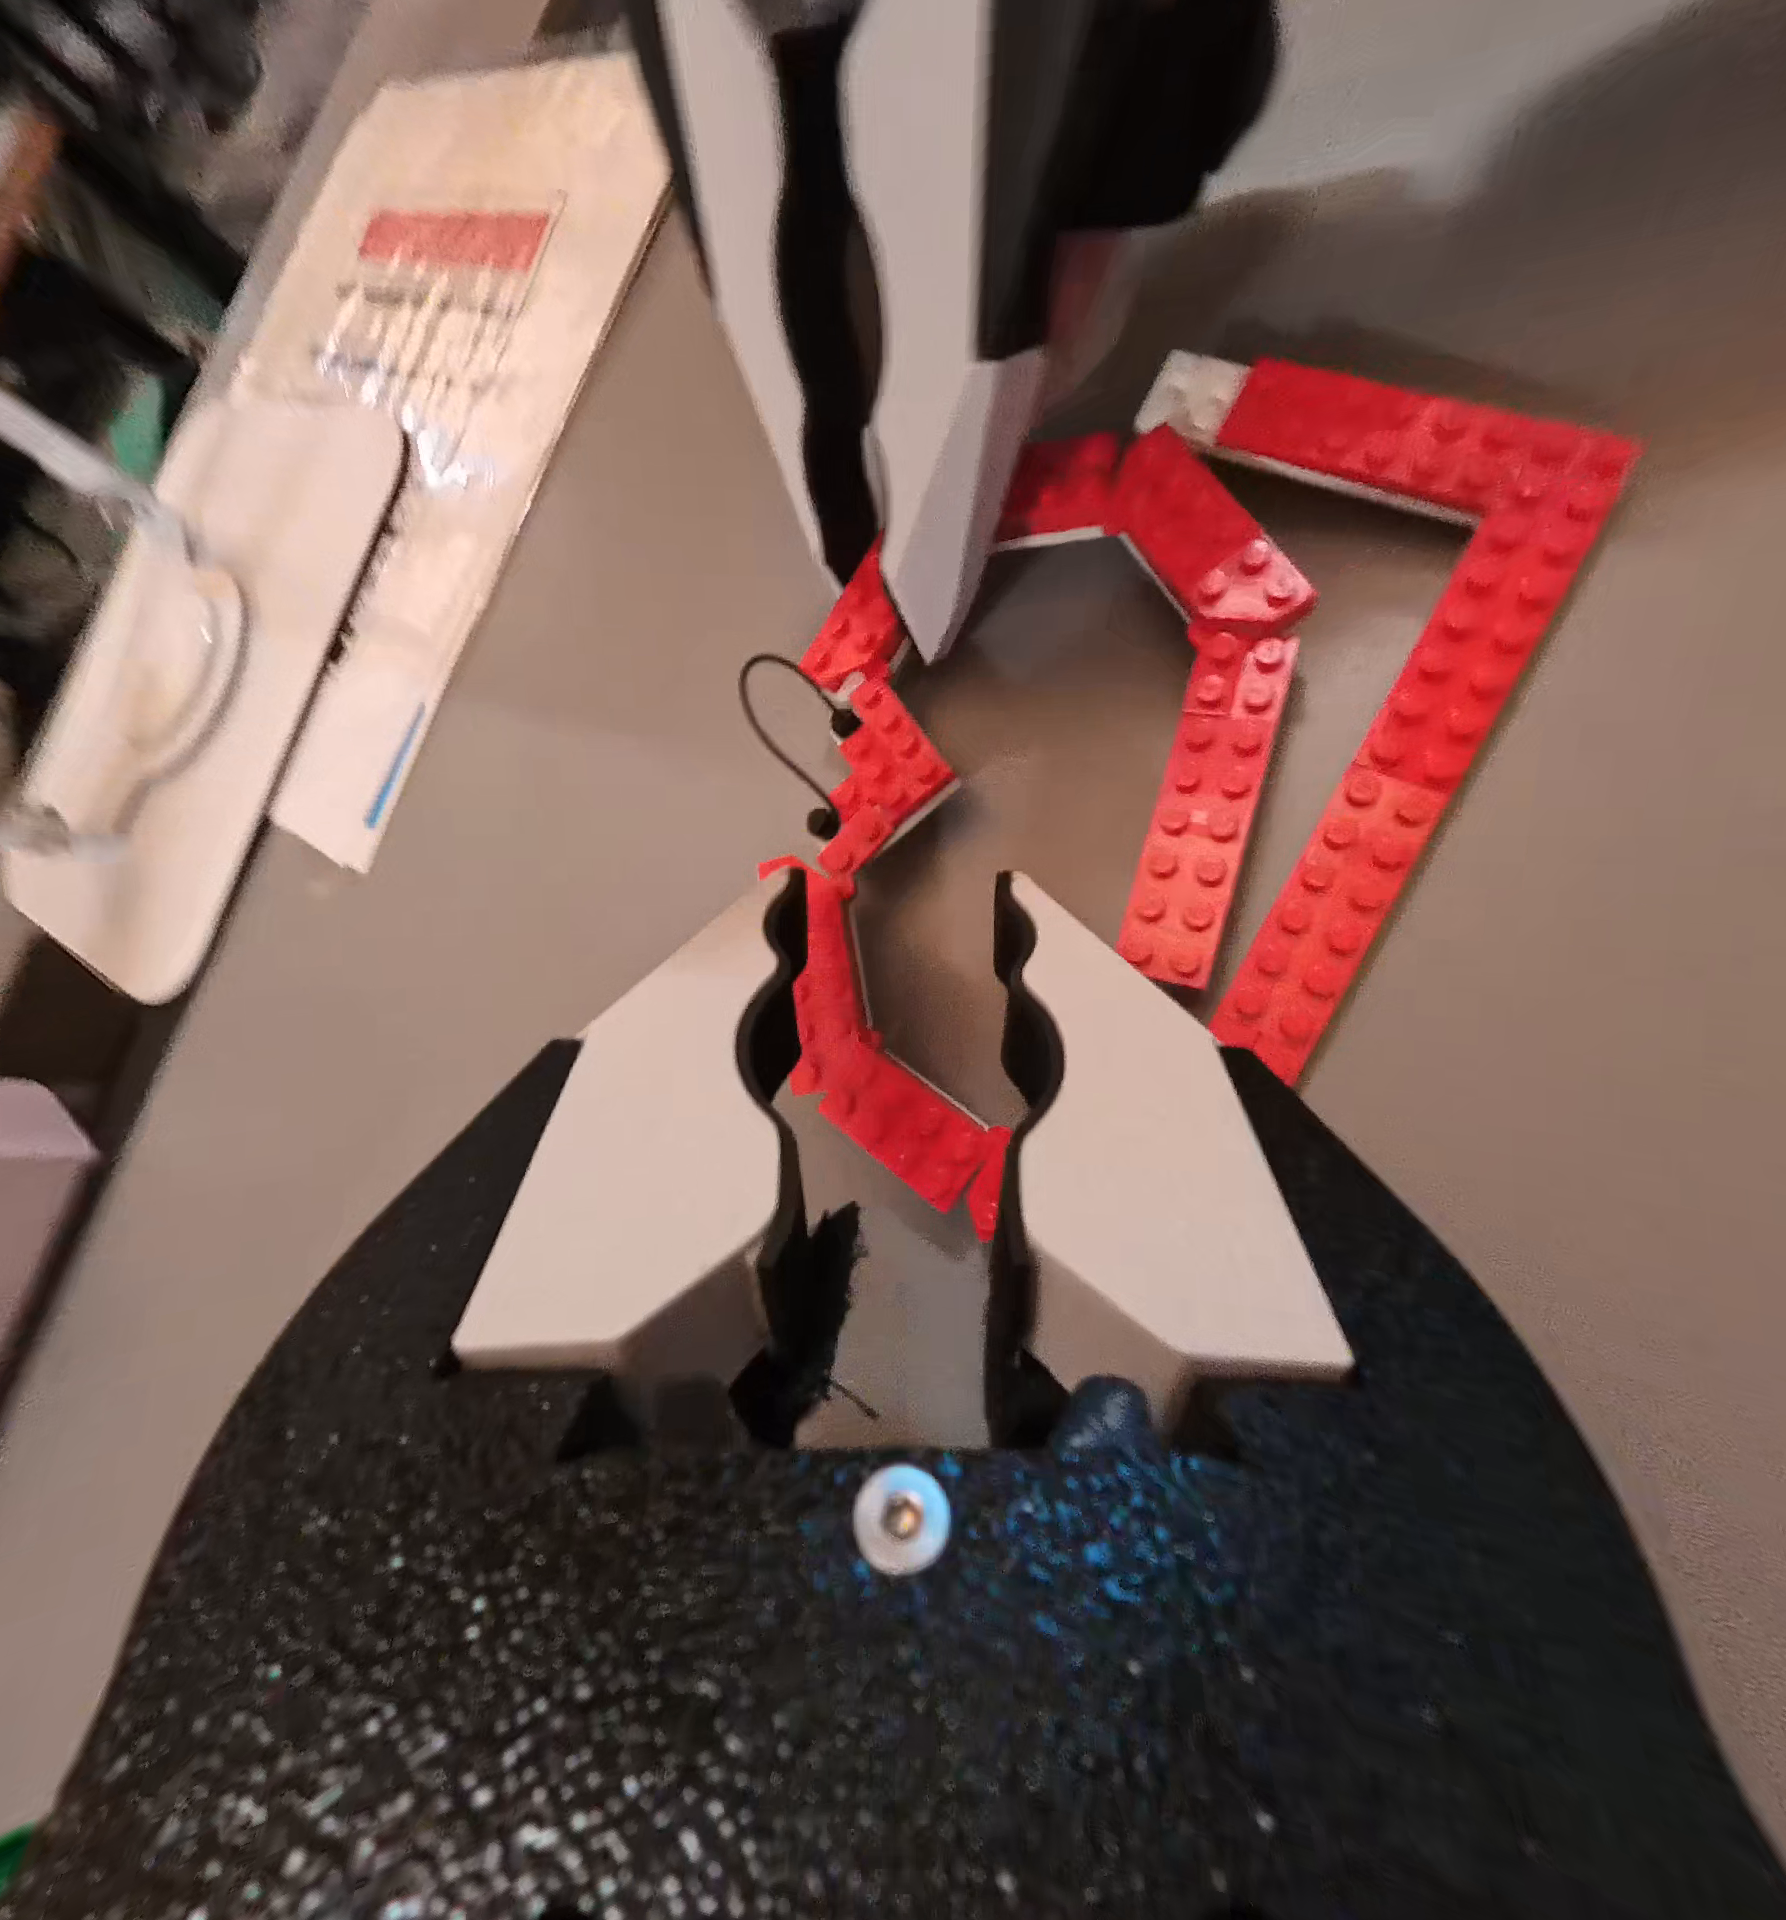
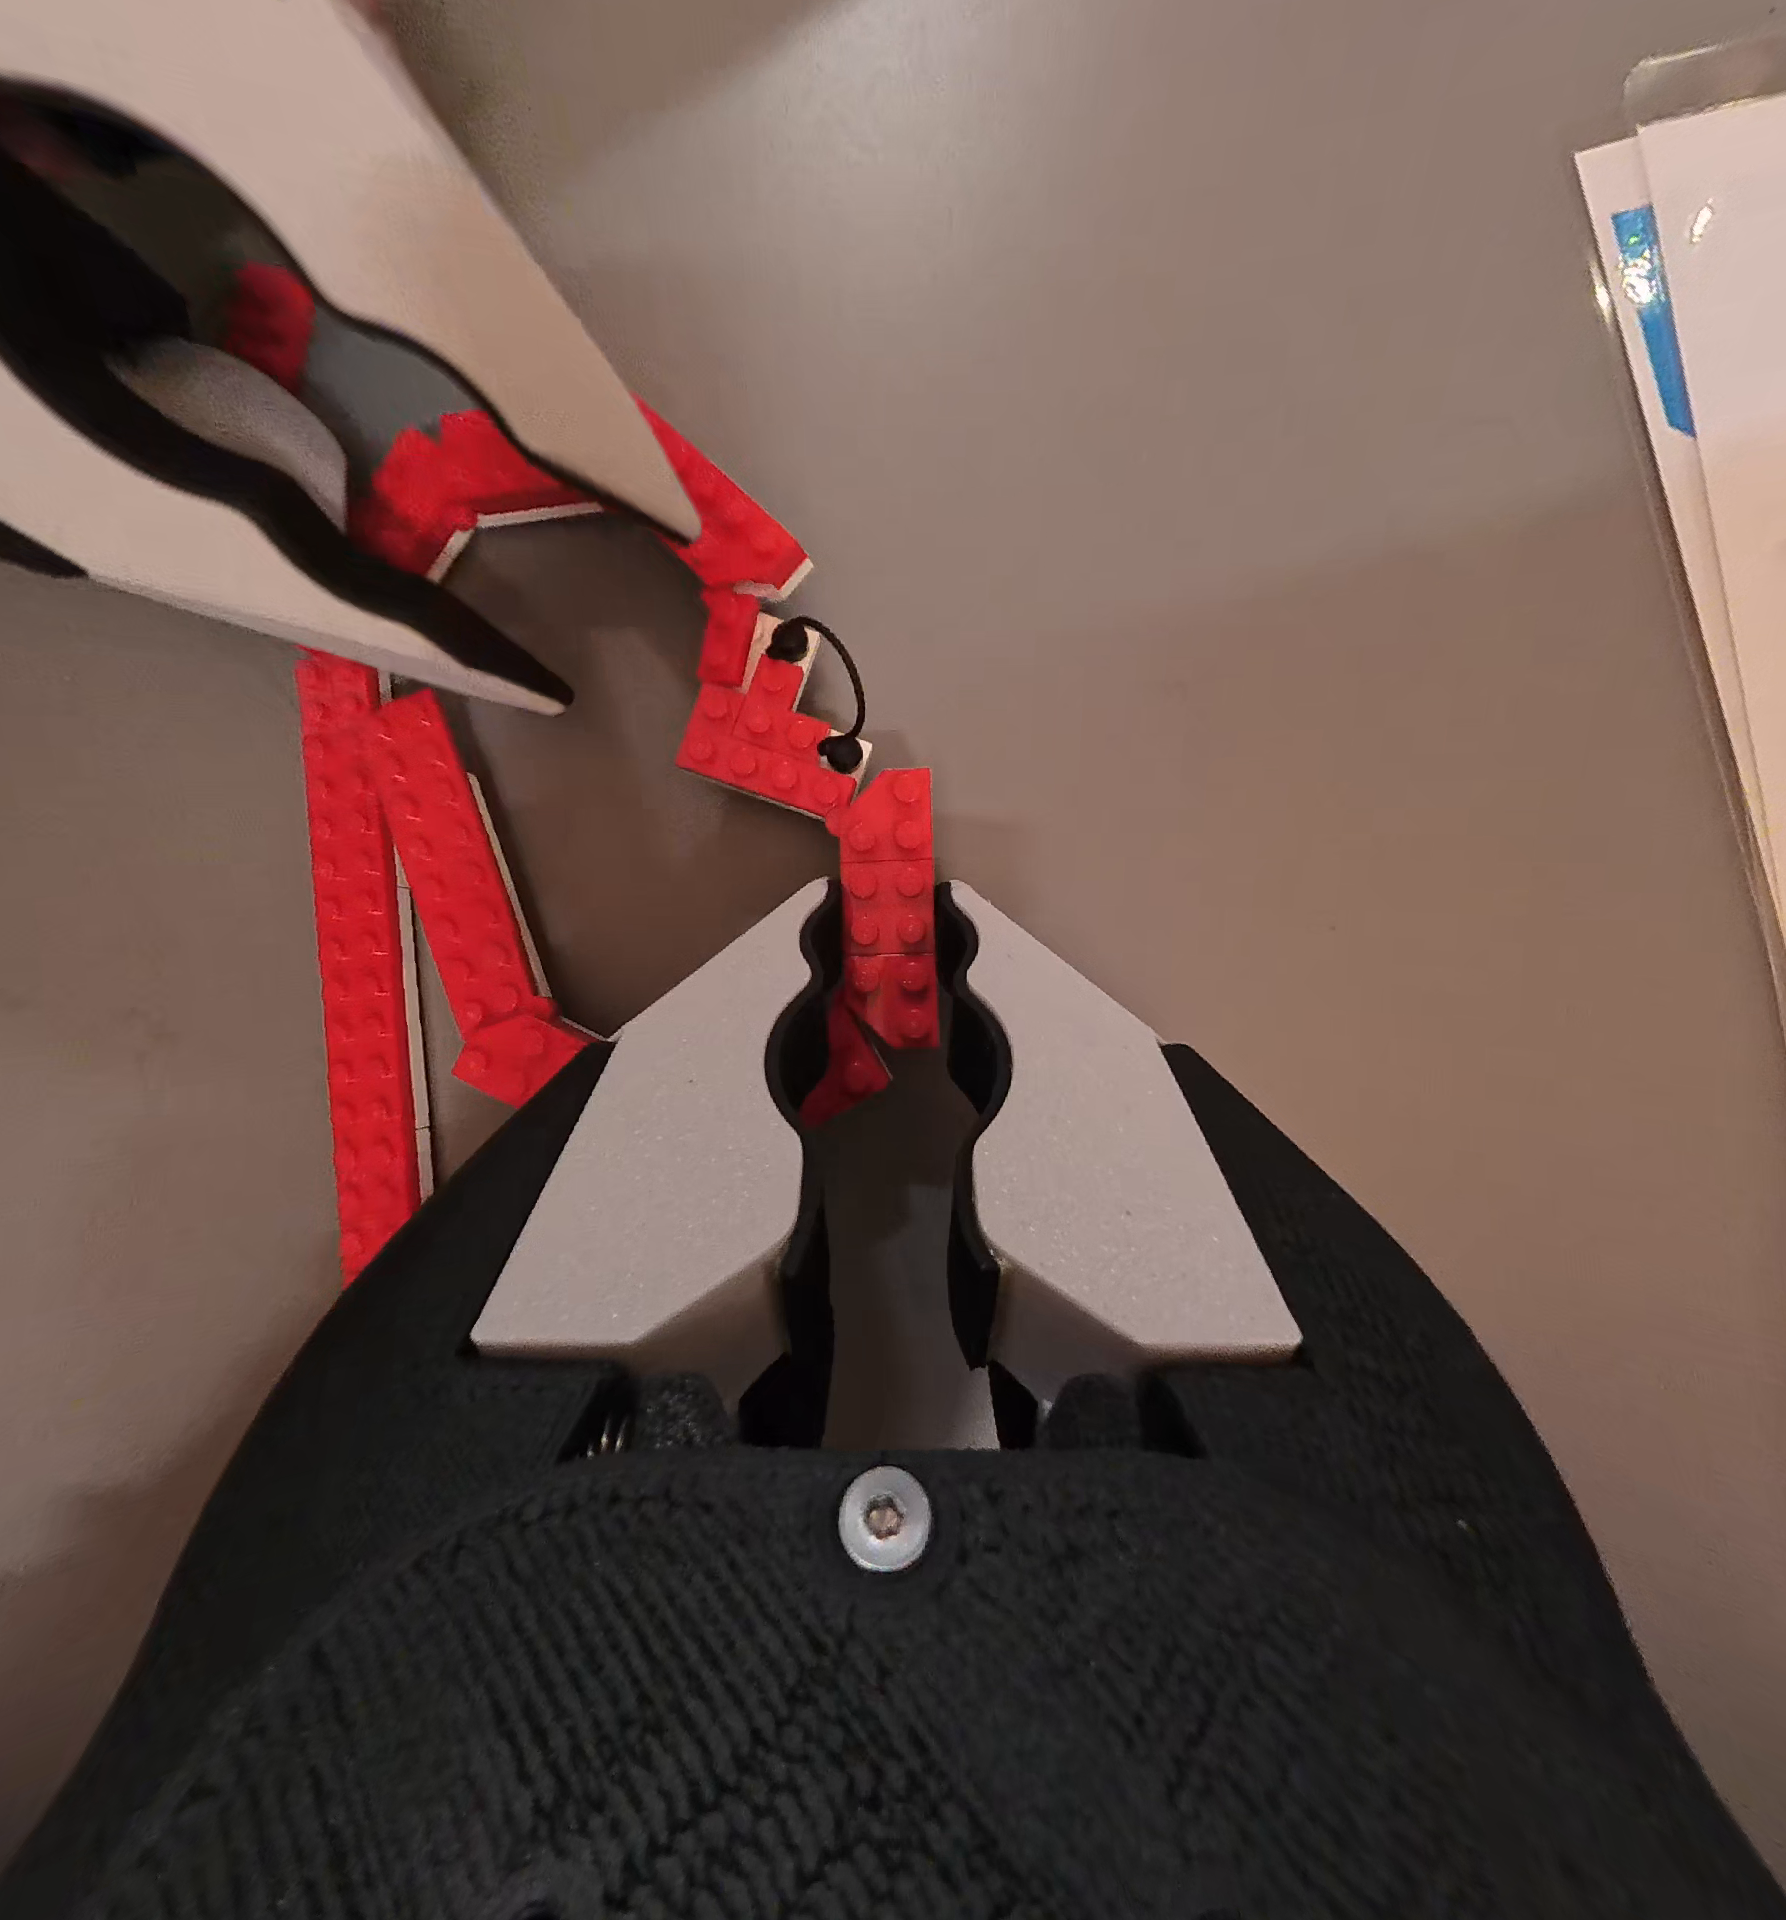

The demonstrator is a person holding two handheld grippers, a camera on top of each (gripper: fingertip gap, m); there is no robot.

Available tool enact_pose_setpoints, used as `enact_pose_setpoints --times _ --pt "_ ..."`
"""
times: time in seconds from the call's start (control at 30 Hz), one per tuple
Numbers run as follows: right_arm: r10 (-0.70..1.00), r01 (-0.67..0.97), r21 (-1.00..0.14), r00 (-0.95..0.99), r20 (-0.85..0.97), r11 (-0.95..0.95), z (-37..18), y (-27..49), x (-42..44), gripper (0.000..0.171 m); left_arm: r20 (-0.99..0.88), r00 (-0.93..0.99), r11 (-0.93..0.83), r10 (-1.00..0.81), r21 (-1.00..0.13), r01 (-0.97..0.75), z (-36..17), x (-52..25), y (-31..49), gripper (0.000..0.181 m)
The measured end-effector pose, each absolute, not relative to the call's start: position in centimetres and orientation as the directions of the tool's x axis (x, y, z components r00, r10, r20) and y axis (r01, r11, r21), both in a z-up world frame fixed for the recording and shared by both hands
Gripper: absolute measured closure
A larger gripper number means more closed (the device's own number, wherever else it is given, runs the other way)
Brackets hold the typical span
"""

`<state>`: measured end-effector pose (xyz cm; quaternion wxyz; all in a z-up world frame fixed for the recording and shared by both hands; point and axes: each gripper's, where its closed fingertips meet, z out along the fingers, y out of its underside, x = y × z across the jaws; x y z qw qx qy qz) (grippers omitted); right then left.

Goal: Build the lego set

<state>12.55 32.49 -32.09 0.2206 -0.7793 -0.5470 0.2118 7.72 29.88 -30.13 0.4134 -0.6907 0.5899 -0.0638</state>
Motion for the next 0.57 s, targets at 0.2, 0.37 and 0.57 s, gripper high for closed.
enact_pose_setpoints --times 0.2,0.37,0.57 --pt "0.947 0.757 -0.579 0.309 -0.092 -0.303 -32.1 32.5 12.5 0.155 -0.511 0.197 0.160 -0.837 -0.573 -0.804 -30.3 7.6 29.8 0.144" --pt "0.951 0.762 -0.579 0.299 -0.080 -0.289 -32.1 32.5 12.4 0.156 -0.401 0.315 0.031 -0.860 -0.657 -0.753 -29.5 6.9 30.1 0.146" --pt "0.956 0.764 -0.585 0.286 -0.071 -0.272 -32.1 32.5 12.1 0.156 -0.362 0.368 -0.020 -0.856 -0.689 -0.725 -28.8 6.2 30.5 0.157"
